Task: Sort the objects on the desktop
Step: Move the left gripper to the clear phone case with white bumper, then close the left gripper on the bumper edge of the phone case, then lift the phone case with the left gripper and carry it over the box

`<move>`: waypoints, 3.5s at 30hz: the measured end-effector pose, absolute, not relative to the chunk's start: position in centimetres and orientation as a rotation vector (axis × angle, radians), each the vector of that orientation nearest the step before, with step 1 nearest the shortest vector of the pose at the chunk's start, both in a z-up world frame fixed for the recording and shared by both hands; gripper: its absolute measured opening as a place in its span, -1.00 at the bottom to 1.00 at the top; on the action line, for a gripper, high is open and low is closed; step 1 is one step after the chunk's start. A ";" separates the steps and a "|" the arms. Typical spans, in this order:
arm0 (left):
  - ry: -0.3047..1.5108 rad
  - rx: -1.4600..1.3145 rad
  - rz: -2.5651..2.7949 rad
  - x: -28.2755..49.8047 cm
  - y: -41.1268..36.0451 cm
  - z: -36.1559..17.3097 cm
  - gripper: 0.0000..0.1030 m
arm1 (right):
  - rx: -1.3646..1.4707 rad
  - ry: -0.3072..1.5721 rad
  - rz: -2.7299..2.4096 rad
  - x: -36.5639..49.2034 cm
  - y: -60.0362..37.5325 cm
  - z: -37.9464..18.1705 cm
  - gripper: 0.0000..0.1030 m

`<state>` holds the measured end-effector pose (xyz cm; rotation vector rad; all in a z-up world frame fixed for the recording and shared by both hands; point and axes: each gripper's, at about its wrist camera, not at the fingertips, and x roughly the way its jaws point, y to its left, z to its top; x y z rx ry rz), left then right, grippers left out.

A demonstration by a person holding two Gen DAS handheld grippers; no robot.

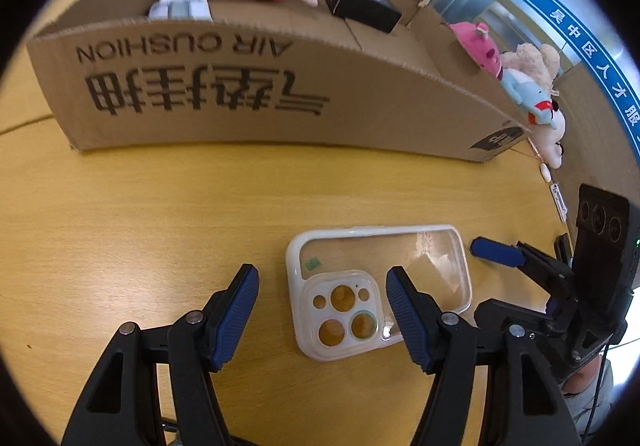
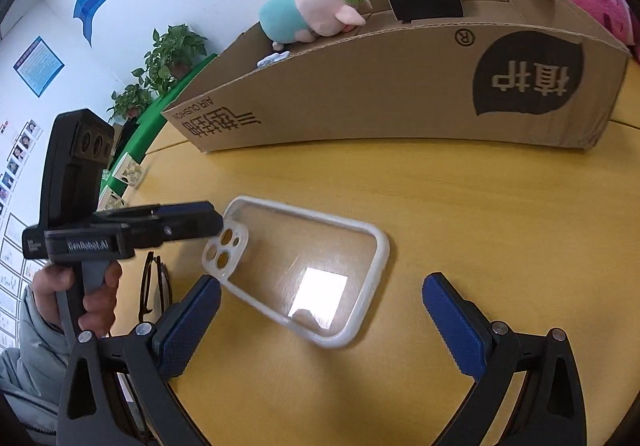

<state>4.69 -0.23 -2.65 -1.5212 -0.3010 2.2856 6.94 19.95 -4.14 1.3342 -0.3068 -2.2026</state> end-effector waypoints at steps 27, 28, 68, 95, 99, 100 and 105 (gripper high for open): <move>-0.343 -1.293 2.330 6.5 0.7 0.7 0.25 | 1.027 -0.303 -2.311 9.4 20.6 0.7 0.98; -0.358 -1.312 2.329 6.4 0.6 0.4 0.25 | 1.051 -0.312 -2.320 9.1 20.9 0.2 0.98; -0.262 -1.321 2.425 4.6 2.5 2.1 -0.86 | 1.095 -0.063 -2.669 7.4 22.2 1.3 -0.88; -0.194 -0.932 2.673 -2.4 -2.4 16.6 -0.86 | 0.641 0.027 -2.708 -1.6 18.2 16.3 -0.88; -0.190 -1.035 2.676 -4.0 -3.8 14.8 -0.86 | 0.730 -0.034 -2.644 -4.0 16.5 14.1 -0.88; -0.198 -1.071 2.671 -4.5 -4.2 14.0 -0.86 | 0.753 -0.043 -2.633 -4.4 16.0 13.5 -0.87; -0.225 -1.239 2.619 -6.2 -5.0 9.7 -0.86 | 0.897 -0.078 -2.579 -6.4 14.8 9.2 -0.87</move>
